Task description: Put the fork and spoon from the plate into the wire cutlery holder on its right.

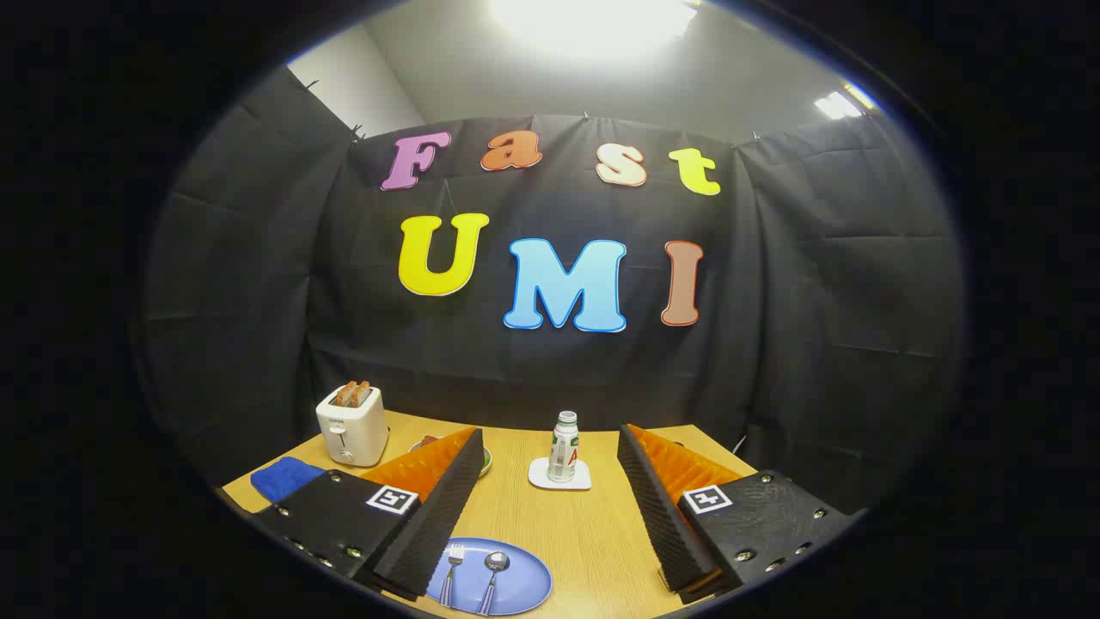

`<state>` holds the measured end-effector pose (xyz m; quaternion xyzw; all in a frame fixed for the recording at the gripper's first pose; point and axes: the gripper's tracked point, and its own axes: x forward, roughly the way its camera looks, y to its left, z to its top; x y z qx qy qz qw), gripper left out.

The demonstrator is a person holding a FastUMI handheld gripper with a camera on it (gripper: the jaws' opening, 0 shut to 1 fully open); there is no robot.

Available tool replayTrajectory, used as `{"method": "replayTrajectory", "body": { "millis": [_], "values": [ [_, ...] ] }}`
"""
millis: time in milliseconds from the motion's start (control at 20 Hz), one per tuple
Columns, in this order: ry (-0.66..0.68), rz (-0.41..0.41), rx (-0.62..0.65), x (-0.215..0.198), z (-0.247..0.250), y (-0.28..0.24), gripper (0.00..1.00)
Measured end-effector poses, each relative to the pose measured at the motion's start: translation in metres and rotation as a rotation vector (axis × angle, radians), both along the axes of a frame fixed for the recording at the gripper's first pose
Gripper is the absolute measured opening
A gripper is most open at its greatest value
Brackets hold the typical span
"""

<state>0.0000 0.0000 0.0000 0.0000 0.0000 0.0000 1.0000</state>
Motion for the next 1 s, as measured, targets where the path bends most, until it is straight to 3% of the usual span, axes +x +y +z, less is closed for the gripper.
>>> {"method": "replayTrajectory", "body": {
  "millis": [700,1000],
  "values": [
    [0.012,0.021,0.004,-0.001,-0.005,0.008,0.96],
    [0.082,0.060,0.004,0.004,-0.025,0.021,0.96]
  ]
}}
